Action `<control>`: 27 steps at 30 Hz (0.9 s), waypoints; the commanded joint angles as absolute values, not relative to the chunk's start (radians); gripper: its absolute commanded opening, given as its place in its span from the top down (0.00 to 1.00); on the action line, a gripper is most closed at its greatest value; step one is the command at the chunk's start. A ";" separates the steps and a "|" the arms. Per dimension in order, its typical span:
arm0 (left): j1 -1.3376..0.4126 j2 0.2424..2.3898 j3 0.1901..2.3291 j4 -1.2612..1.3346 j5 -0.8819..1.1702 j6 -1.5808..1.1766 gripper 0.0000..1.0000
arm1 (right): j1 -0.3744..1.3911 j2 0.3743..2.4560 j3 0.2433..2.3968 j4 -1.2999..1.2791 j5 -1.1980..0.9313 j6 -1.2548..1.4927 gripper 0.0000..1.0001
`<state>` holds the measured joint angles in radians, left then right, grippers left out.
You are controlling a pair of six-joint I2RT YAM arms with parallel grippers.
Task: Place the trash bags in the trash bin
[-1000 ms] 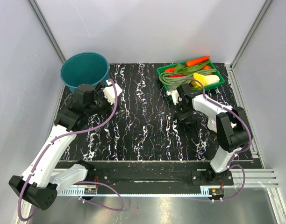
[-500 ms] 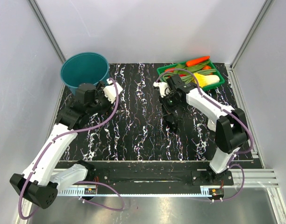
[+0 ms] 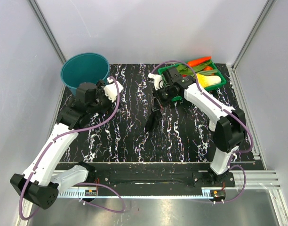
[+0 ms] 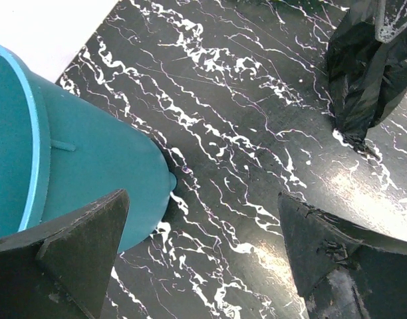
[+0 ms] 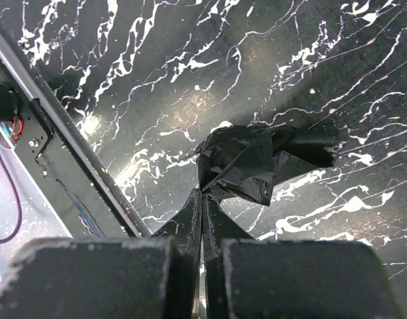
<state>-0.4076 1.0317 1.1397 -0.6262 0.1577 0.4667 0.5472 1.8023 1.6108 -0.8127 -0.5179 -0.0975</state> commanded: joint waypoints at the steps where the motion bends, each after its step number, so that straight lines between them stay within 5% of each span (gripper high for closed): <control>1: -0.411 1.020 1.189 -0.572 0.129 0.468 0.01 | 0.549 1.743 1.651 -0.825 -0.566 -0.066 1.00; 27: -0.413 1.069 1.197 -0.563 0.183 0.479 0.01 | 0.338 1.407 1.249 -0.855 -0.230 -0.259 1.00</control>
